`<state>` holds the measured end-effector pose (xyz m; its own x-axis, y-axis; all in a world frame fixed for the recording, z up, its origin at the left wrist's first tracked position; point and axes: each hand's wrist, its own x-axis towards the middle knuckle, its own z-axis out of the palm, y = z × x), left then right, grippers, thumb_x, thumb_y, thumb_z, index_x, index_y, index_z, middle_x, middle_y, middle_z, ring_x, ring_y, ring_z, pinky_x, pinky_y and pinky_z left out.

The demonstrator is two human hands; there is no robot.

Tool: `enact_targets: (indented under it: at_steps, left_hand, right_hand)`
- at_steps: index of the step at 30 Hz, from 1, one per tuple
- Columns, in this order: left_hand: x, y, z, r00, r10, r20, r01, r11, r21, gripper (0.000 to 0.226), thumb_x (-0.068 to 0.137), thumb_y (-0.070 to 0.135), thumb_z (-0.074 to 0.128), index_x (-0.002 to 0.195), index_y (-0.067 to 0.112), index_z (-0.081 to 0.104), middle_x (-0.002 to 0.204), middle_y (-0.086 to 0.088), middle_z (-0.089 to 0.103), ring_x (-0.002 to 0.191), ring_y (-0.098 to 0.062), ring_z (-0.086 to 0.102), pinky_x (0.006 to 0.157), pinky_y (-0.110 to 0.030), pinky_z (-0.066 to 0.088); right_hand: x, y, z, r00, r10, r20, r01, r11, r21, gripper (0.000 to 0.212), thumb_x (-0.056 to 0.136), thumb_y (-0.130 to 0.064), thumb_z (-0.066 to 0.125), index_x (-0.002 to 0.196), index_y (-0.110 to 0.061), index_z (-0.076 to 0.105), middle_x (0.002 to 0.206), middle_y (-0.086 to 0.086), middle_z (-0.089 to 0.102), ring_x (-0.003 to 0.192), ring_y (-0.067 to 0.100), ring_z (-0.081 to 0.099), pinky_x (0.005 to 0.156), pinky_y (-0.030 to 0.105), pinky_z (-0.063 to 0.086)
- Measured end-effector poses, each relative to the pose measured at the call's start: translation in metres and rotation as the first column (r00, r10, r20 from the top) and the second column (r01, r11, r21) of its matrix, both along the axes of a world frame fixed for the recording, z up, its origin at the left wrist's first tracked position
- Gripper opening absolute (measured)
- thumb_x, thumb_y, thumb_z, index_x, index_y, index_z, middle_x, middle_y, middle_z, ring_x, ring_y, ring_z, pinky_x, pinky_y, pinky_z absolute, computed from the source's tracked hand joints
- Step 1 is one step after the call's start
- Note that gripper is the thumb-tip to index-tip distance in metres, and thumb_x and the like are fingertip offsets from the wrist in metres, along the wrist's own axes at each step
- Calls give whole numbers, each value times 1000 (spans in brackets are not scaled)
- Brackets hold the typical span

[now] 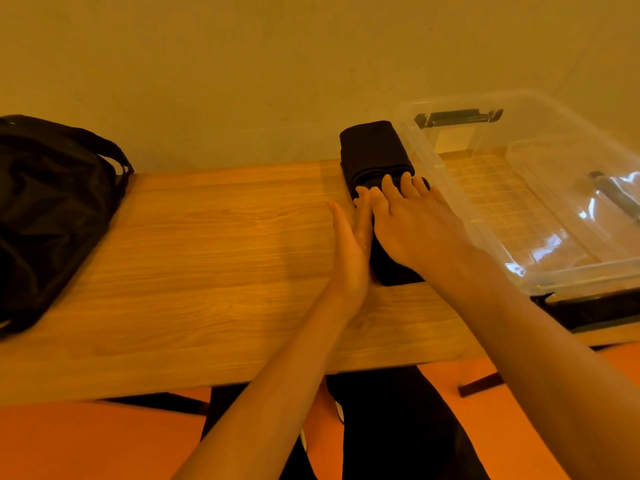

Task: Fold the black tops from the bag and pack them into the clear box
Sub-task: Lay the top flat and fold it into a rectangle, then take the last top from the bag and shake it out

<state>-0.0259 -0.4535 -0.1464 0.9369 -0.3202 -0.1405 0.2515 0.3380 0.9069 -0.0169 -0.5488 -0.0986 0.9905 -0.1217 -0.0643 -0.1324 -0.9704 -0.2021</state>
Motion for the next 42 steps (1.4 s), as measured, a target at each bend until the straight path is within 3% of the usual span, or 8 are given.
enact_targets:
  at_steps: [6, 8, 11, 19, 22, 29, 36, 42]
  left_hand:
    - [3, 0, 1, 994, -27, 104, 9, 985, 171, 134, 53, 104, 18, 163, 28, 4, 168, 12, 10, 151, -2, 14, 115, -12, 21]
    - [6, -4, 0, 990, -49, 135, 22, 981, 191, 143, 45, 110, 21, 162, 31, 0, 169, 12, 8, 152, -4, 13, 116, -17, 20]
    - [10, -2, -1, 992, -46, 119, 27, 987, 157, 122, 63, 95, 11, 163, 25, 1, 170, 7, 6, 155, -9, 8, 121, -23, 13]
    - [7, 3, 5, 984, -111, 141, 86, 981, 173, 157, 33, 113, 22, 162, 28, -2, 170, 8, 4, 154, -7, 7, 112, -14, 17]
    - [3, 2, 10, 986, -126, 110, 103, 976, 189, 161, 27, 113, 24, 162, 29, 1, 169, 5, 12, 144, 1, 19, 95, 0, 29]
    - [-1, 16, 9, 997, -47, 63, 34, 980, 196, 158, 30, 113, 19, 162, 26, 15, 168, 11, 14, 154, -6, 11, 113, -21, 11]
    - [-5, 56, 10, 997, 8, 82, -38, 929, 367, 93, 79, 70, 0, 161, 31, 20, 168, 12, 17, 154, -10, 11, 121, -31, 7]
    - [1, 90, 2, 990, 81, 119, -132, 844, 520, 105, 70, 96, -3, 159, 46, 19, 166, 14, 25, 152, -13, 22, 122, -41, 16]
  right_hand:
    - [-5, 0, -28, 998, -24, 62, 29, 995, -95, 74, 98, -55, -7, 162, -20, 8, 168, 11, 10, 156, 25, 2, 126, 45, 3]
    - [-3, -1, -30, 996, -22, 82, 30, 995, -94, 70, 100, -54, -5, 161, -22, 9, 168, 10, 11, 156, 24, 3, 126, 44, 3]
    - [-5, -2, -33, 995, -4, 96, 12, 997, -77, 72, 98, -56, -10, 161, -25, 7, 168, 8, 10, 156, 22, 2, 126, 44, 3]
    - [-4, -5, -32, 999, 3, 52, 2, 996, -87, 64, 102, -55, -4, 161, -32, 5, 168, 7, 9, 156, 22, 0, 126, 44, 1]
    - [-4, -1, -33, 998, -9, 63, 17, 992, -128, 65, 101, -57, -4, 161, -34, 8, 168, 8, 12, 156, 23, 3, 126, 45, 2]
    - [-6, -2, -15, 999, 7, 35, -4, 997, -83, 68, 99, -59, 1, 161, -33, 8, 168, 12, 11, 156, 27, 4, 126, 47, 8]
    - [-20, 19, 2, 996, 57, 75, -41, 979, -200, 76, 95, -64, 3, 161, -28, 14, 166, 17, 15, 155, 31, 8, 124, 46, 9]
    - [71, 22, 14, 988, 111, 103, -97, 986, -137, 67, 105, -55, 18, 162, -20, 12, 167, 18, 6, 155, 31, 1, 126, 47, 6]
